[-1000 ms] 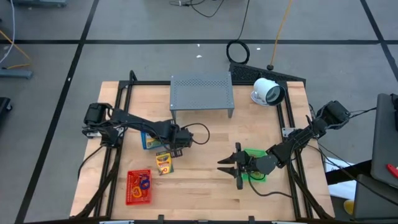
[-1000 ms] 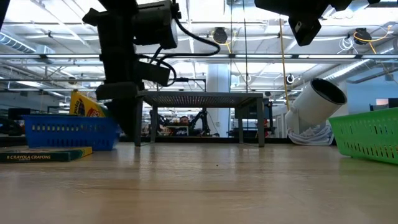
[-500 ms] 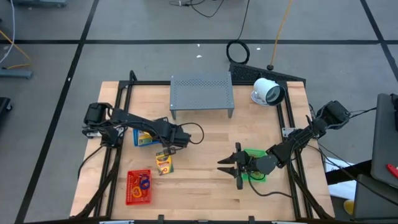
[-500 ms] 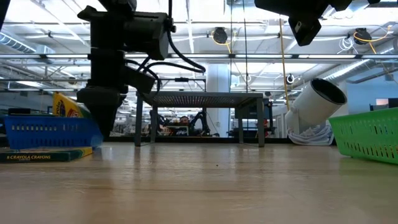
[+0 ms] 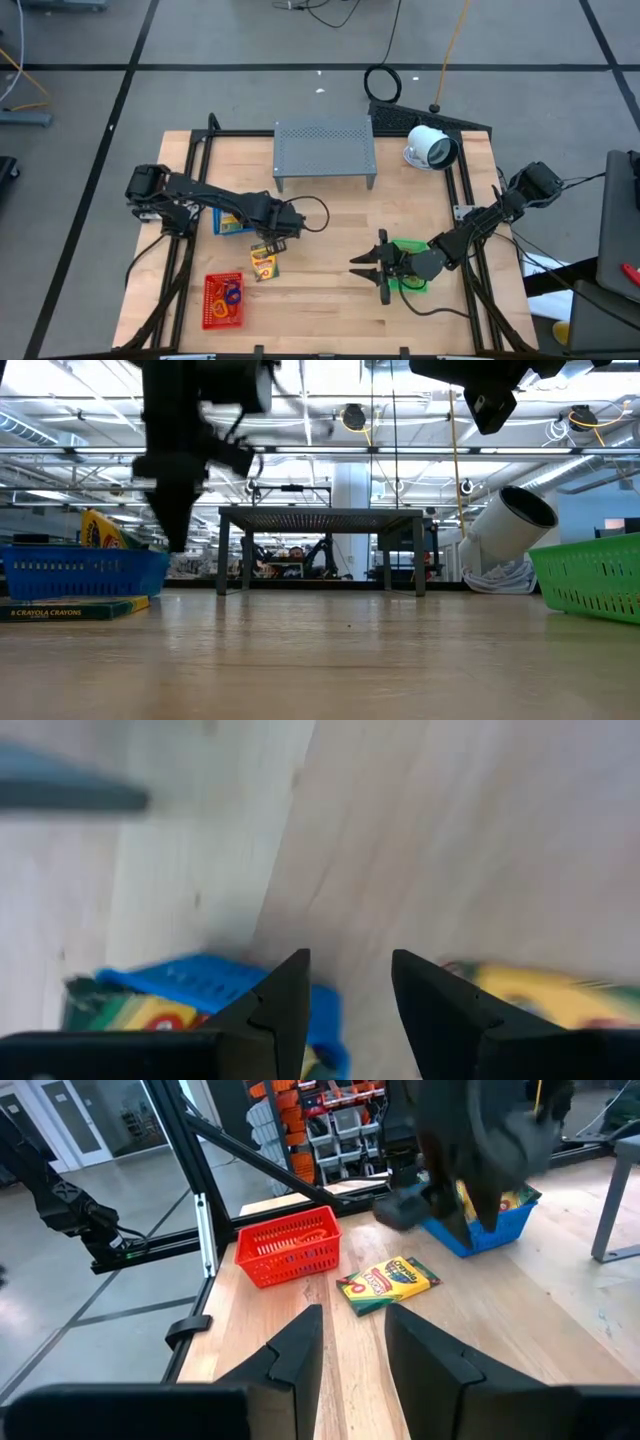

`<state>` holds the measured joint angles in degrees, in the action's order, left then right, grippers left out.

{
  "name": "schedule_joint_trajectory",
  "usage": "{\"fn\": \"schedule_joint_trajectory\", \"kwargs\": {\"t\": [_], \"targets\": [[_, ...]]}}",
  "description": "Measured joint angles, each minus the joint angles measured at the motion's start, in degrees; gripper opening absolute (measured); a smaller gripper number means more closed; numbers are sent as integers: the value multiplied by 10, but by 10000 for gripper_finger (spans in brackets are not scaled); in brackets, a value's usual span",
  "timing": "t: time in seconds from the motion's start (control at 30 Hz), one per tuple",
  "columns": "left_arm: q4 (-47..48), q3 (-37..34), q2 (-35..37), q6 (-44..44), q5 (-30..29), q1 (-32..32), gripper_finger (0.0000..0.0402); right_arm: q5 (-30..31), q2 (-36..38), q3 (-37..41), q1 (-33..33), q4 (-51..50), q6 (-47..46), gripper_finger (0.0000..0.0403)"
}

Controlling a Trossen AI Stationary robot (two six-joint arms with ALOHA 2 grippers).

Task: Pick & Place Office Desk Supplies
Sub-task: Put the yellow crayon box into the blue bin

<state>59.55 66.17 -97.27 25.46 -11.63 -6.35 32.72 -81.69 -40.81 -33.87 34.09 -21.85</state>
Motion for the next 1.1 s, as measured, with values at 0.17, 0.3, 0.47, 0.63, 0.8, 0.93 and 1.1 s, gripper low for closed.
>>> {"fn": "schedule_joint_trajectory", "kwargs": {"t": [0.17, 0.3, 0.47, 0.63, 0.8, 0.93, 1.1], "targets": [[-13, 61, 19, -5, 8, -34, 152, 0, 0, 0, -2, -1, -2, 100], [37, 107, 19, 33, 47, -66, 152, 1, 0, 0, -10, -1, -2, 100], [134, 124, 19, 135, 65, -100, 152, 1, 0, 0, -21, -1, -1, 100], [182, 108, 19, 200, 99, -122, 152, 2, 0, 0, -26, 0, 0, 100], [161, 64, 19, 225, 142, -122, 152, 1, 0, 0, -26, -1, 0, 100], [133, 22, 19, 235, 164, -117, 152, 1, 0, 0, -26, -1, 0, 100], [124, -11, 19, 238, 168, -117, 151, 1, 0, 0, -33, 0, -1, 100]]}}
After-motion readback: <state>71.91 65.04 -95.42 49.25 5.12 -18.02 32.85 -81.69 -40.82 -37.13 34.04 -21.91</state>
